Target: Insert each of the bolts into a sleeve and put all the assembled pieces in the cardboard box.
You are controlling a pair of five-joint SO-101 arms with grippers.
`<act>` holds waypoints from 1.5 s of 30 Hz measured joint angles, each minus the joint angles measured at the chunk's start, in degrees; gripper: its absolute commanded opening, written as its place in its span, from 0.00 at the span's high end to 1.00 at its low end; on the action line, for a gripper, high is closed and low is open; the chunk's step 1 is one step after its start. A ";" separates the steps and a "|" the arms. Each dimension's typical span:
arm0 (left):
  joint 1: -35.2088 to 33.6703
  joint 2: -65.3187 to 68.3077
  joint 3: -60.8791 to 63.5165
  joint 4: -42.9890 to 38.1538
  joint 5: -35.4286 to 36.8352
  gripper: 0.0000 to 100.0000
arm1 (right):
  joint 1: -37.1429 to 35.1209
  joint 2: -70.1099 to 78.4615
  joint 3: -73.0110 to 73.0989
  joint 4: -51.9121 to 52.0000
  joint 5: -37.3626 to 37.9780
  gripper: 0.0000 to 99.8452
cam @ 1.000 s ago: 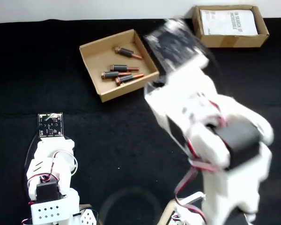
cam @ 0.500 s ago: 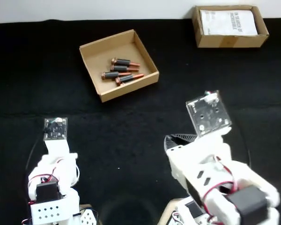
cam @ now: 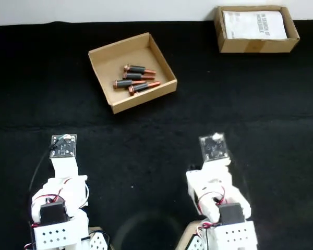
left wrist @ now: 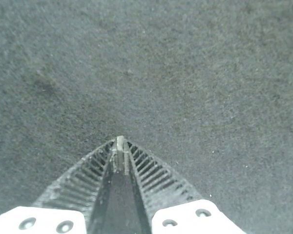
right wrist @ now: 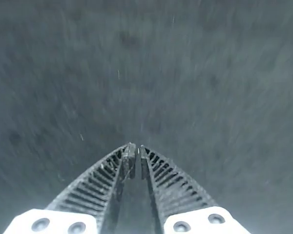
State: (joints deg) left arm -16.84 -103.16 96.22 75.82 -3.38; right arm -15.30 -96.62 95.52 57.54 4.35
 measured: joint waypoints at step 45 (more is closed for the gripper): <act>0.00 0.00 0.00 0.00 0.00 0.99 | 0.26 -7.21 0.26 14.15 0.00 0.99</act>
State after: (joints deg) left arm -16.84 -103.16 96.22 75.82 -3.38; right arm -15.03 -103.82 95.78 71.69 4.35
